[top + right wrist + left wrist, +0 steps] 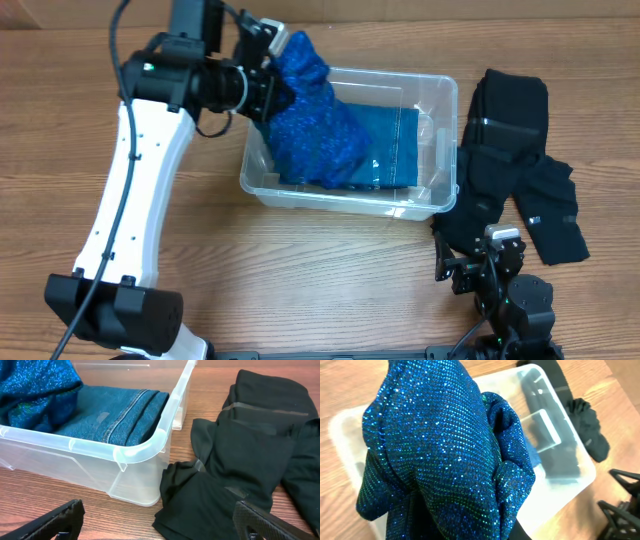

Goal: Pack container
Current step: 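Carry the sparkly blue garment into the bin on top of the denim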

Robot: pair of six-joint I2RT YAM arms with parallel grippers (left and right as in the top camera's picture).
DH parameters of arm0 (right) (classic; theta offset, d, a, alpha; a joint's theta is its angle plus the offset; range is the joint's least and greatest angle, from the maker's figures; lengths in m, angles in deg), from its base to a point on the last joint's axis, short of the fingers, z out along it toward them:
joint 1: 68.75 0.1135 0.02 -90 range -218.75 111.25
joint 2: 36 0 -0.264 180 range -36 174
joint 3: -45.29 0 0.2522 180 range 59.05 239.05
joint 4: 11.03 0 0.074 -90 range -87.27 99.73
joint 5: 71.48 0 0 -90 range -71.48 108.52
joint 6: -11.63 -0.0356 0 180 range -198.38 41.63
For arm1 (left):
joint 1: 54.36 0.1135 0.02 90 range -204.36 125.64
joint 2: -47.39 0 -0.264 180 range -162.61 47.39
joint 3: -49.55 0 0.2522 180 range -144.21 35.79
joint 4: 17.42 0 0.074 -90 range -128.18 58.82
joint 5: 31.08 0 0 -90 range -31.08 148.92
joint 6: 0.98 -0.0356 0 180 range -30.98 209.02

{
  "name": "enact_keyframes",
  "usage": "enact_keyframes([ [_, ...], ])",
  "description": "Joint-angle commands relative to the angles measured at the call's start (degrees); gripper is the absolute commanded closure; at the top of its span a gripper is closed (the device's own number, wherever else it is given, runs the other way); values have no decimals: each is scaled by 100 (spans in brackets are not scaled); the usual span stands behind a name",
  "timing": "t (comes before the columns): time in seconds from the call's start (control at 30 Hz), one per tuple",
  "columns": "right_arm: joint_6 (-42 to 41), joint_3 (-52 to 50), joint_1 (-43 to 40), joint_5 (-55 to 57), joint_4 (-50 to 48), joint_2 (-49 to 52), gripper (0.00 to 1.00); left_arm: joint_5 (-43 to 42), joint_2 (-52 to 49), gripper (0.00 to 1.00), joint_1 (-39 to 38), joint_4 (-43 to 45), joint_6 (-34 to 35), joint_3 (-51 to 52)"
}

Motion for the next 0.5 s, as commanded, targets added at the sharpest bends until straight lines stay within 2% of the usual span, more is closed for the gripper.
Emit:
enact_keyframes([
  [0.0,22,-79,-44,-2,4,-42,0,-223,-243,96,-20,-61,-684,-236],
  [0.07,20,-79,-44,-2,4,-42,0,-190,-413,96,-50,-61,-643,-236],
  [0.13,22,-79,-44,-2,4,-42,0,-264,-367,96,-50,315,155,-238],
  [0.23,20,-79,-44,-2,7,-42,0,-957,-293,96,-131,1423,2669,-249],
  [0.27,20,-79,-44,-2,7,-42,0,-935,-293,96,-197,1679,3185,-249],
  [0.3,20,-79,-42,-2,4,-42,0,-688,-293,96,-321,1943,4009,-245],
  [0.37,22,-79,-44,-2,4,-42,0,179,-293,96,-651,2175,5077,-227],
  [0.47,20,-79,-44,-2,7,-42,0,1493,-361,96,-1132,2157,5840,-90],
])
